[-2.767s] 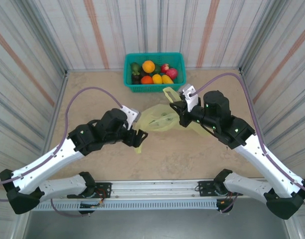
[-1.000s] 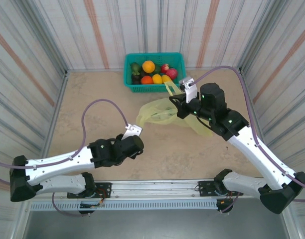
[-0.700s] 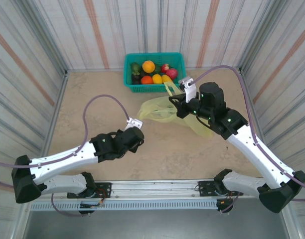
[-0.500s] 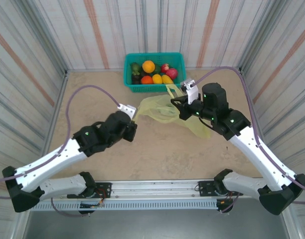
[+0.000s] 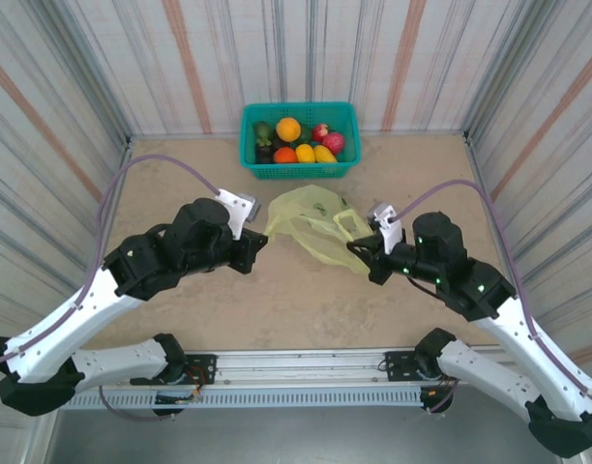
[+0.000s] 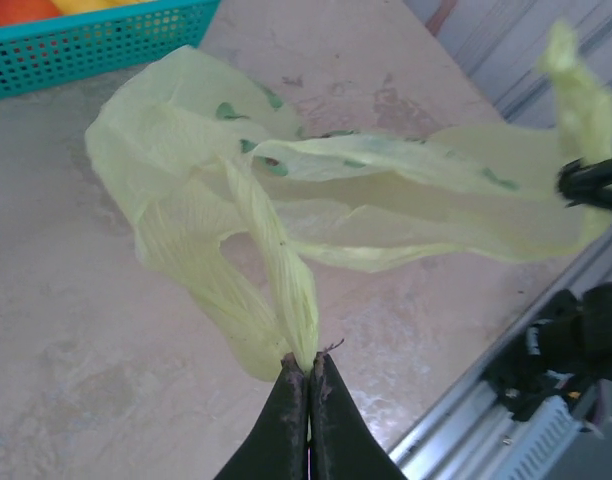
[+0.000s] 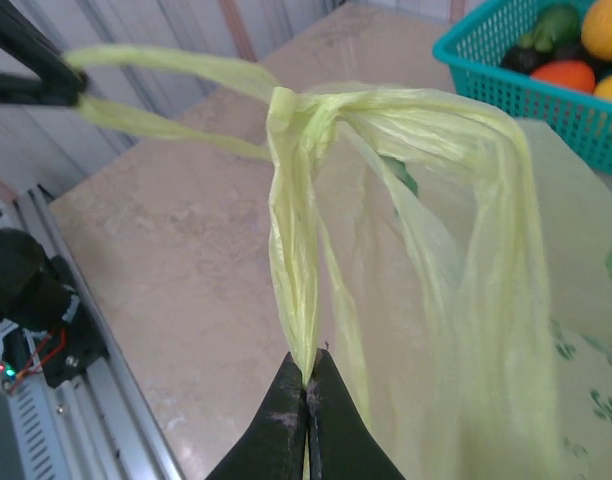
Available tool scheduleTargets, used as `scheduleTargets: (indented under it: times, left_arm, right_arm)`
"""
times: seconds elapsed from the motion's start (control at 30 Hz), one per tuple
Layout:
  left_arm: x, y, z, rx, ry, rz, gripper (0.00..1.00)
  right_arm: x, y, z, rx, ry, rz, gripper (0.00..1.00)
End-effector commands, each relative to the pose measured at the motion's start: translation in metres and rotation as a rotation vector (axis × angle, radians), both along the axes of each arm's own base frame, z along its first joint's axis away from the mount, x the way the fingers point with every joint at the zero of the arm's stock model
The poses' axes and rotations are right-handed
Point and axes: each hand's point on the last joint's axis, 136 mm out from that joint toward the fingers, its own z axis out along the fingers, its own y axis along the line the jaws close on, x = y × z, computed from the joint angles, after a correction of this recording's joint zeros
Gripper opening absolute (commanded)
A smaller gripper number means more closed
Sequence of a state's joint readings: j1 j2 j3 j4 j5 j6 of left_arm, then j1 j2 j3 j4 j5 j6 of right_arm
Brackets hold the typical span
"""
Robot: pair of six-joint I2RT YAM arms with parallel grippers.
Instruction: Place the fake fruits into the plastic bag and tie a complex knot
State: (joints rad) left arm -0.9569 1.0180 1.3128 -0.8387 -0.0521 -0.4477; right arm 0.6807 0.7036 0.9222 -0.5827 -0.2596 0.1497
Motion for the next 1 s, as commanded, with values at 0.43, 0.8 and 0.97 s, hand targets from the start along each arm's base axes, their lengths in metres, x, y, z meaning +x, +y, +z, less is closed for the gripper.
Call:
scheduleTargets:
  times: [0.43,0.8,0.97]
  left_arm:
    - [-0.008,0.012,0.029,-0.003,0.105,0.215,0.00]
    - [-0.010,0.045,0.030,-0.047,0.162,0.310,0.00]
    - [-0.002,0.046,0.034,-0.023,0.173,0.306,0.00]
  right_arm:
    - [-0.027,-0.011,0.011,0.124,0.088,-0.018,0.67]
    - [-0.006,-0.017,-0.019,0.044,0.219,-0.203,0.66]
    - [0.012,-0.008,-0.016,0.065,0.245,-0.175,0.75]
